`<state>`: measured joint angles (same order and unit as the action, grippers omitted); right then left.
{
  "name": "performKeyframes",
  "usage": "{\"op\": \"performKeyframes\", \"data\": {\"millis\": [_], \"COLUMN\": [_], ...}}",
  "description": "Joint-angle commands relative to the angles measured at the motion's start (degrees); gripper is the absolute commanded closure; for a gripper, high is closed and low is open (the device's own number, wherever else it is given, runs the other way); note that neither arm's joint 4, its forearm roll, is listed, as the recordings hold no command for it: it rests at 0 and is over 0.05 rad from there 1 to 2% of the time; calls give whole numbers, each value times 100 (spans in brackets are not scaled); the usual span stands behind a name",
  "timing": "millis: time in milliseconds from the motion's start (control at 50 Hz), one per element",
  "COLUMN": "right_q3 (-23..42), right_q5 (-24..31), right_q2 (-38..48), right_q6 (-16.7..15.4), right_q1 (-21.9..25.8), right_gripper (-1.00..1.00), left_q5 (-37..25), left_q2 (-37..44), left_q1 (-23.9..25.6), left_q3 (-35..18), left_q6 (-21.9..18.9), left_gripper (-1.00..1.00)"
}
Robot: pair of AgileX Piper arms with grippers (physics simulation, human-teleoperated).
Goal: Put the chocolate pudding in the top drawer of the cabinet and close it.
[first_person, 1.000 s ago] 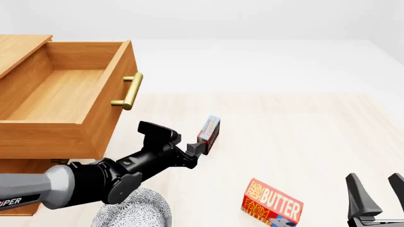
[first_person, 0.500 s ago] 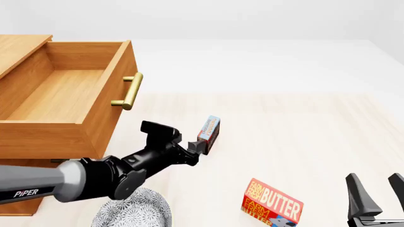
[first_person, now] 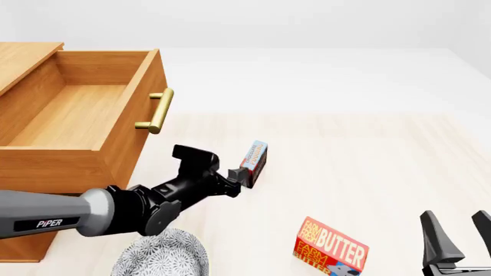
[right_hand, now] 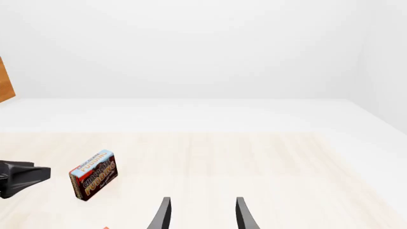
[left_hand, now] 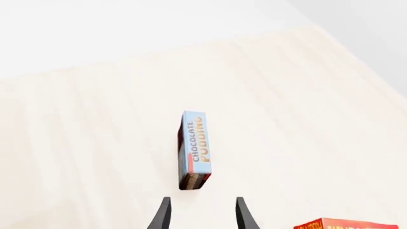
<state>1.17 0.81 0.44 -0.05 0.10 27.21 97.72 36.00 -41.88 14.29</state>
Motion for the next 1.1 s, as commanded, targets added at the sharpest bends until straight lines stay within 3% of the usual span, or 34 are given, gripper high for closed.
{"op": "performKeyframes", "data": {"millis": [20, 1100], "right_q3": [0, 0], "right_q5": [0, 0], "right_q2": [-1, 0], "right_q6": [-1, -1], "right_q1": [0, 1], "right_gripper": [-100, -100], "left_q5": [-48, -222], "left_q2": [144, 944], "left_q1": [-41, -167], "left_q3": [-153, -881], "left_q6": [-21, -3], "left_gripper": [-100, -100]}}
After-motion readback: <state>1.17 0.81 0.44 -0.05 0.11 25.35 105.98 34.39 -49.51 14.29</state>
